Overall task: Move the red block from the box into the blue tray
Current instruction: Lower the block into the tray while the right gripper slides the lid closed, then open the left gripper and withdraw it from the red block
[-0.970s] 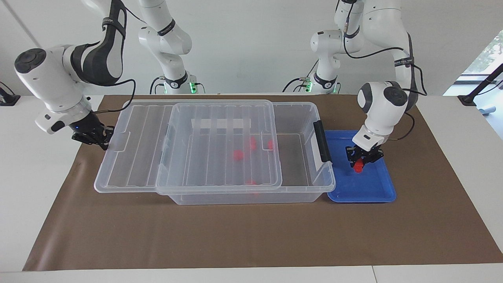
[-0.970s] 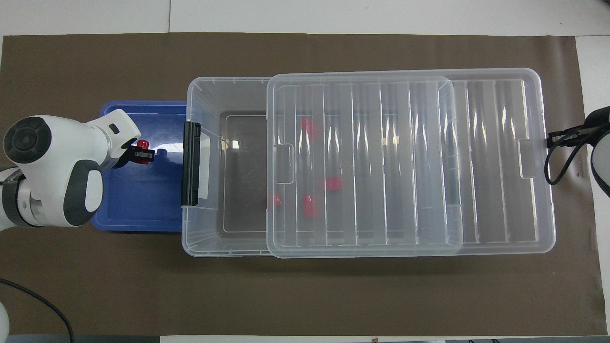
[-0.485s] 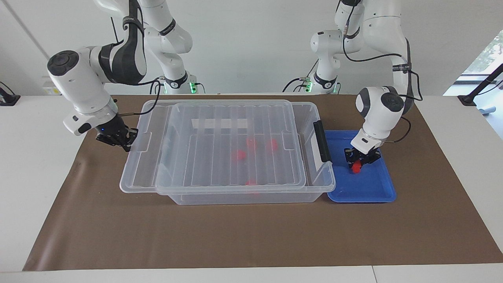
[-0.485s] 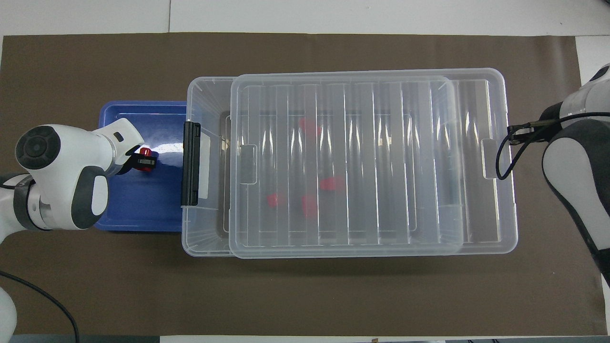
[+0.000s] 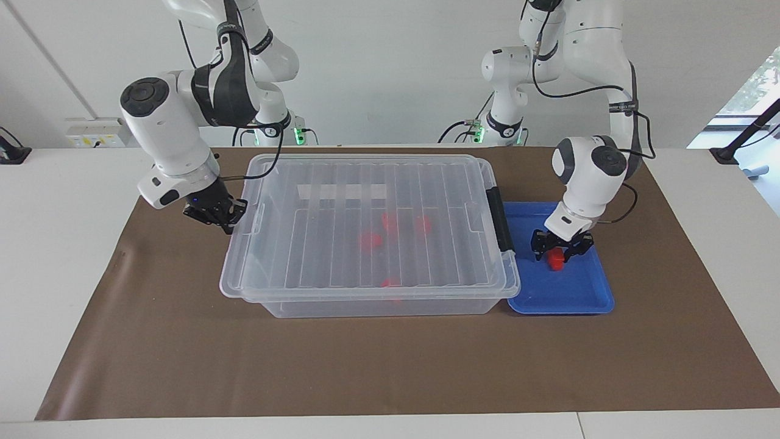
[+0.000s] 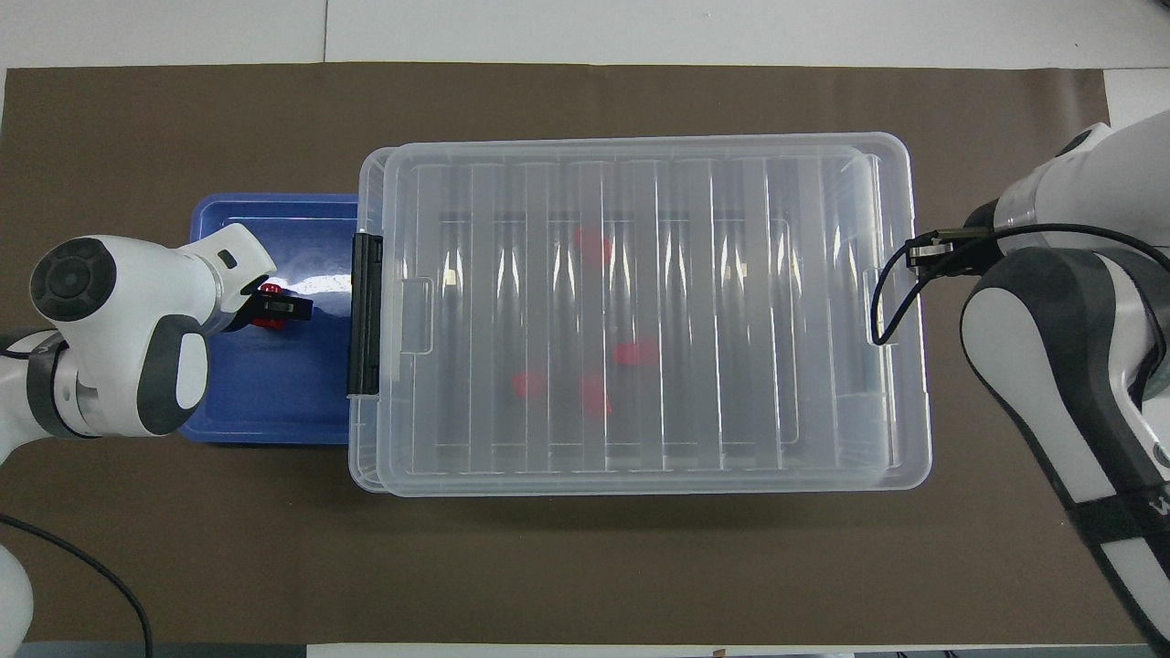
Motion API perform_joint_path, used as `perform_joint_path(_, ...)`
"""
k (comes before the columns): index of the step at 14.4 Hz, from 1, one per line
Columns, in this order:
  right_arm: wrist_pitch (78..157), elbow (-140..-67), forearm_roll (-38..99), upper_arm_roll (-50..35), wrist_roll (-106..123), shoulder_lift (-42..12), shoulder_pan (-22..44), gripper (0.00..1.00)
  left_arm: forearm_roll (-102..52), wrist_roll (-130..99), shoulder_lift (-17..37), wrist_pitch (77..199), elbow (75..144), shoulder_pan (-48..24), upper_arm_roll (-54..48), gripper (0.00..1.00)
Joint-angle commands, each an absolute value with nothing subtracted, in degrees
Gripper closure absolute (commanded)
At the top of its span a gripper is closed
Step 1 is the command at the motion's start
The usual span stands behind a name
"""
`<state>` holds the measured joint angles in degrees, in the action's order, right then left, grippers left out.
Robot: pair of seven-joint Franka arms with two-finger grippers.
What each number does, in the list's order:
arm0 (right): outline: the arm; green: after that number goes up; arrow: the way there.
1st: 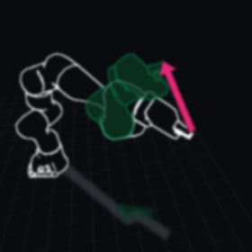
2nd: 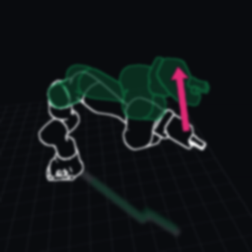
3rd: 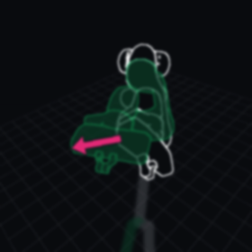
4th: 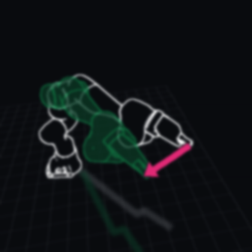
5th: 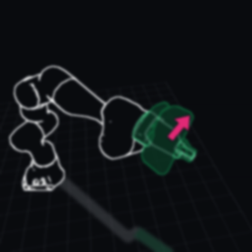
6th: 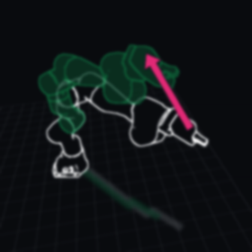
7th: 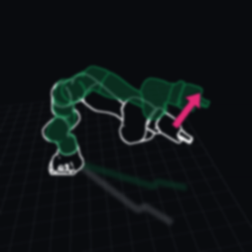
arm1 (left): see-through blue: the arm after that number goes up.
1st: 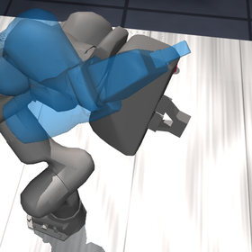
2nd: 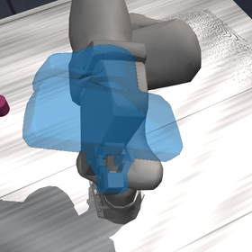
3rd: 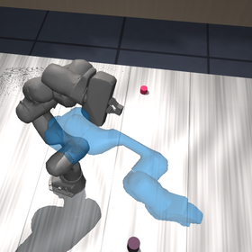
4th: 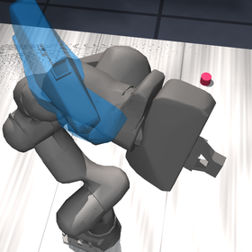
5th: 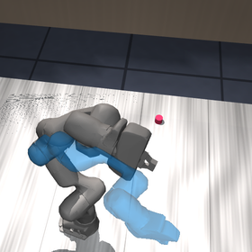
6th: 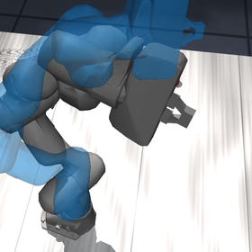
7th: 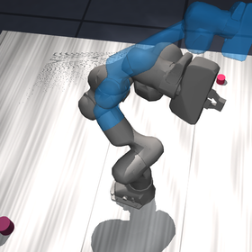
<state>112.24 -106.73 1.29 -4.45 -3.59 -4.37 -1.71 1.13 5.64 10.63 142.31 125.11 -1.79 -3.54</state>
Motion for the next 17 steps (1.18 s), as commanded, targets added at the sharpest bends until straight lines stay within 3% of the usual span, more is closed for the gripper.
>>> perform_joint_path(1, 112.2, -108.5, 2.1, -4.4, -4.1, -2.9, -1.9, 1.00, 0.3, 6.0, 8.0, 137.6, 122.5, -1.9, -3.6, 0.00)
perform_joint_path(6, 112.1, -108.5, 2.1, -4.4, -4.3, -2.9, -1.8, 1.00, 0.3, 6.0, 3.6, 124.8, 114.6, -2.1, -4.0, 0.00)
perform_joint_path(9, 112.1, -108.5, 2.1, -4.4, -4.3, -2.9, -1.8, 1.00, 0.3, 5.9, 3.6, 113.7, 105.9, -2.0, -4.2, 0.00)
perform_joint_path(17, 112.1, -108.5, 2.1, -4.4, -6.2, -2.8, -0.8, 1.00, -0.8, 5.5, 2.8, 96.2, 91.6, -1.6, -4.1, 0.00)
